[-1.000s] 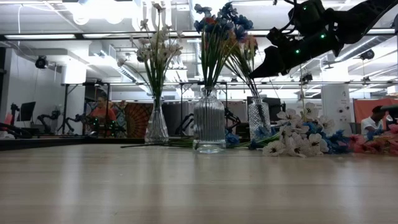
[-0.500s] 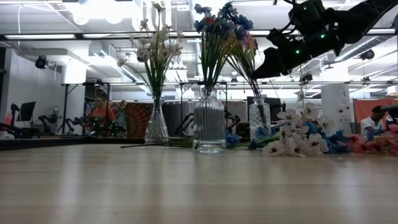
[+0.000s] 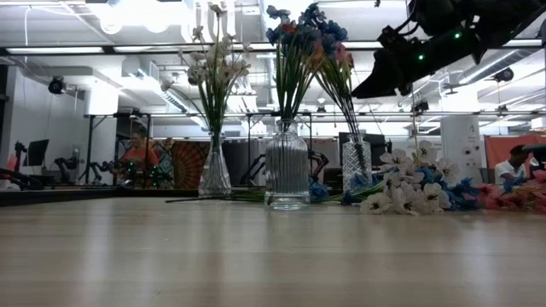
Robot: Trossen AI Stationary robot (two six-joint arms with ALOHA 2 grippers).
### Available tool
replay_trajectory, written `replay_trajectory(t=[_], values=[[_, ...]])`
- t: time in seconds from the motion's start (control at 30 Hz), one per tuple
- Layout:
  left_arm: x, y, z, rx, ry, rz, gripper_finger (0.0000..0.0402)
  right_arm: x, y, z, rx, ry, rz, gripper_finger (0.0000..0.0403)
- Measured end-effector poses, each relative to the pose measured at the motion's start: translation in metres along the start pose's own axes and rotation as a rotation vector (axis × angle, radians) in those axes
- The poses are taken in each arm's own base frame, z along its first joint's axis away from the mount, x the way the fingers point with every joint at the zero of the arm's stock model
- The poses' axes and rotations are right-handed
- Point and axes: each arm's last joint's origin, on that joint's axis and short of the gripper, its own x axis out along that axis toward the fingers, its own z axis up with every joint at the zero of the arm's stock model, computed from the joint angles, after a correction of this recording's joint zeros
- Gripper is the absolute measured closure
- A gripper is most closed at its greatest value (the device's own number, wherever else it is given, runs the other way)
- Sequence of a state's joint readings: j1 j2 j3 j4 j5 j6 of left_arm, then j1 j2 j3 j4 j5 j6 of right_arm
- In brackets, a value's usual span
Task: Sort flowers into vase by color
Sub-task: Put the left blue flowers into the middle transparent vase
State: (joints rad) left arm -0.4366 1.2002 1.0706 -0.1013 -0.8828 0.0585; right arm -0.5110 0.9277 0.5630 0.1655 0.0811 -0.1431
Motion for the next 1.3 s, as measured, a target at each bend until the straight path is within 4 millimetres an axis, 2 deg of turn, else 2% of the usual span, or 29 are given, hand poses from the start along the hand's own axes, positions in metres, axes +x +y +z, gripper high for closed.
replay_trajectory(t=[0.37, 0.6, 0.73, 1.03, 1.17, 1.3], values=[[0.016, -0.021, -0.034, 0.077, 0.193, -0.008, 0.0228, -0.026, -0.003, 0.008, 0.128, 0.064, 0.008, 0.0250], [0.023, -0.035, -0.062, 0.076, 0.409, -0.210, 0.0228, -0.036, 0.002, 0.005, 0.189, 0.140, 0.035, 0.0252], [0.037, -0.042, -0.081, 0.136, 0.510, -0.212, 0.0228, -0.038, 0.006, 0.000, 0.222, 0.200, 0.059, 0.0254], [0.081, -0.024, -0.122, 0.163, 0.698, -0.146, 0.0228, -0.040, 0.012, -0.004, 0.225, 0.245, 0.084, 0.0256], [0.086, -0.011, -0.146, 0.158, 0.715, -0.154, 0.0234, -0.040, 0.012, -0.006, 0.221, 0.272, 0.085, 0.0257], [0.079, -0.001, -0.165, 0.167, 0.654, -0.138, 0.0252, -0.041, 0.012, -0.009, 0.216, 0.305, 0.084, 0.0257]])
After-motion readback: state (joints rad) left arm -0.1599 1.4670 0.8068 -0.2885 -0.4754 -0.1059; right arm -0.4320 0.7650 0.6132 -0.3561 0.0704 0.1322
